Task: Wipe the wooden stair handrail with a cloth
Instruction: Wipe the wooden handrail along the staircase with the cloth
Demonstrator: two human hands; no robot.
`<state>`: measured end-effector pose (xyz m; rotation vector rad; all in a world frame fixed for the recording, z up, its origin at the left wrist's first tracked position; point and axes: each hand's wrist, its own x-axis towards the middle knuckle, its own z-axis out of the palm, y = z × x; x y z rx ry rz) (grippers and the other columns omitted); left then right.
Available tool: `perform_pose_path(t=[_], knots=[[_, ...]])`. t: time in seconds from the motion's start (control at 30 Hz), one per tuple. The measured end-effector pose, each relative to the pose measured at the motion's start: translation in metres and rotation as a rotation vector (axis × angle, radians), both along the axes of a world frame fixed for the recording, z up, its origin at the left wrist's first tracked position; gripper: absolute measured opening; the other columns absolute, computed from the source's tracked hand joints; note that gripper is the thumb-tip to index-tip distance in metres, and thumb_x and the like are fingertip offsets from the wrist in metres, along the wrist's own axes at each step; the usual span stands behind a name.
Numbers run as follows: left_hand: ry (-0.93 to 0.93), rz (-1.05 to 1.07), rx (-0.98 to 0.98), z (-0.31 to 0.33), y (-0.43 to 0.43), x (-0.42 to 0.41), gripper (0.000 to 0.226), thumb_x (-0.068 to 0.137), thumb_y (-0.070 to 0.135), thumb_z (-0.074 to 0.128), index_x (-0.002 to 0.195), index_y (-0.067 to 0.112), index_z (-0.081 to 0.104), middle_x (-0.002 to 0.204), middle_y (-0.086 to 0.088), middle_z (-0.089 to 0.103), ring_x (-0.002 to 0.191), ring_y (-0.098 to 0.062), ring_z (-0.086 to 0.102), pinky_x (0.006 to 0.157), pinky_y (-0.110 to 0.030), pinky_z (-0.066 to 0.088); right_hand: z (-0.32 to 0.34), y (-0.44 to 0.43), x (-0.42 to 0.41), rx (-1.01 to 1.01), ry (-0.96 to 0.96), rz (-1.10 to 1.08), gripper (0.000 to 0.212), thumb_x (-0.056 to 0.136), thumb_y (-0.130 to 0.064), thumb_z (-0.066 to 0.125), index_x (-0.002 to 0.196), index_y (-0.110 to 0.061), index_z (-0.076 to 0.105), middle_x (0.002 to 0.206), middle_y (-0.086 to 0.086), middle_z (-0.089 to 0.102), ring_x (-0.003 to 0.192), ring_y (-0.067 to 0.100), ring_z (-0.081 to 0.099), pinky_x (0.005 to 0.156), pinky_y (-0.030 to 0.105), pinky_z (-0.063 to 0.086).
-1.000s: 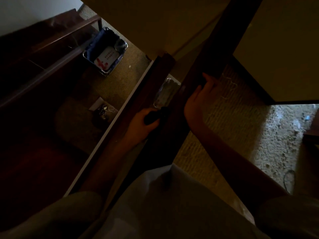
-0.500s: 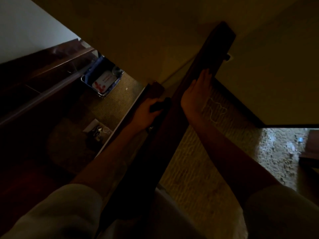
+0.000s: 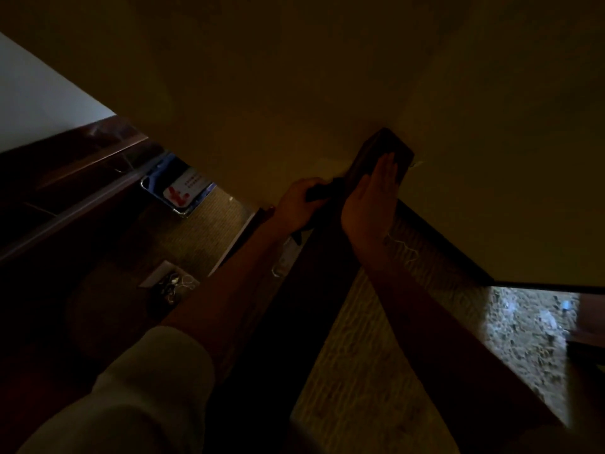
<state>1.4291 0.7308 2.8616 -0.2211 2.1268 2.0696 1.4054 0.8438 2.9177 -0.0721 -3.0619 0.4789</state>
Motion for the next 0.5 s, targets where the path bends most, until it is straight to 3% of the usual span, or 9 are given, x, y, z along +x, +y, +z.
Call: perform_pose_path(t=[0.1,0.2,0.3,0.37,0.43,0.5], knots=[[-0.04,0.0,-0.024,-0.004,0.011,-0.057,0.031,0.096,0.008,0.058,0.126,0.0,0.059,0.127,-0.021,0.06,0.116,-0.034,0.057,0.1,-0.038,0.045,-0.005,0.001,-0.003,-0.007,0.054,0.008,0.05,0.107,-0.018,0.027,0.154,-0.003,0.017,0.163,0.011,0.014,0.151,0.023,0.01,0.121,0.03,0.006],[-0.039,0.056,-0.006,-0.001,0.024,-0.087,0.037,0.098,0.011,0.057,0.133,0.001,0.054,0.132,-0.022,0.056,0.12,-0.035,0.055,0.103,-0.045,0.043,-0.006,0.001,0.0,0.004,0.089,0.002,0.049,0.107,-0.017,0.03,0.153,-0.003,0.022,0.161,0.012,0.018,0.15,0.023,0.014,0.12,0.029,0.009],[-0.023,0.035,0.054,0.005,0.022,-0.09,0.038,0.098,0.009,0.055,0.135,0.0,0.051,0.134,-0.018,0.056,0.12,-0.03,0.055,0.1,-0.029,0.045,-0.005,-0.001,-0.001,0.019,0.089,0.01,0.048,0.107,-0.016,0.03,0.153,-0.002,0.021,0.161,0.012,0.018,0.15,0.023,0.014,0.121,0.029,0.008],[-0.025,-0.045,0.065,0.006,0.009,-0.079,0.033,0.099,0.009,0.054,0.13,0.001,0.055,0.126,-0.009,0.058,0.109,-0.017,0.056,0.084,-0.006,0.043,-0.005,-0.001,-0.001,0.023,0.083,0.009,0.048,0.107,-0.016,0.03,0.153,-0.003,0.02,0.162,0.011,0.017,0.151,0.022,0.012,0.122,0.029,0.008],[-0.051,-0.159,0.092,0.004,-0.009,-0.061,0.02,0.099,0.015,0.055,0.116,0.007,0.062,0.108,0.002,0.062,0.088,-0.001,0.059,0.072,-0.007,0.044,-0.005,-0.001,-0.001,0.017,0.076,0.012,0.049,0.107,-0.016,0.029,0.153,-0.004,0.019,0.162,0.01,0.016,0.151,0.022,0.011,0.122,0.029,0.007],[-0.084,-0.211,0.143,0.001,-0.016,-0.04,0.013,0.098,0.019,0.056,0.106,0.011,0.063,0.1,0.002,0.064,0.083,0.0,0.063,0.072,-0.013,0.049,-0.005,-0.002,-0.002,0.018,0.075,0.015,0.049,0.107,-0.017,0.029,0.154,-0.004,0.019,0.162,0.01,0.016,0.151,0.022,0.011,0.122,0.029,0.007]])
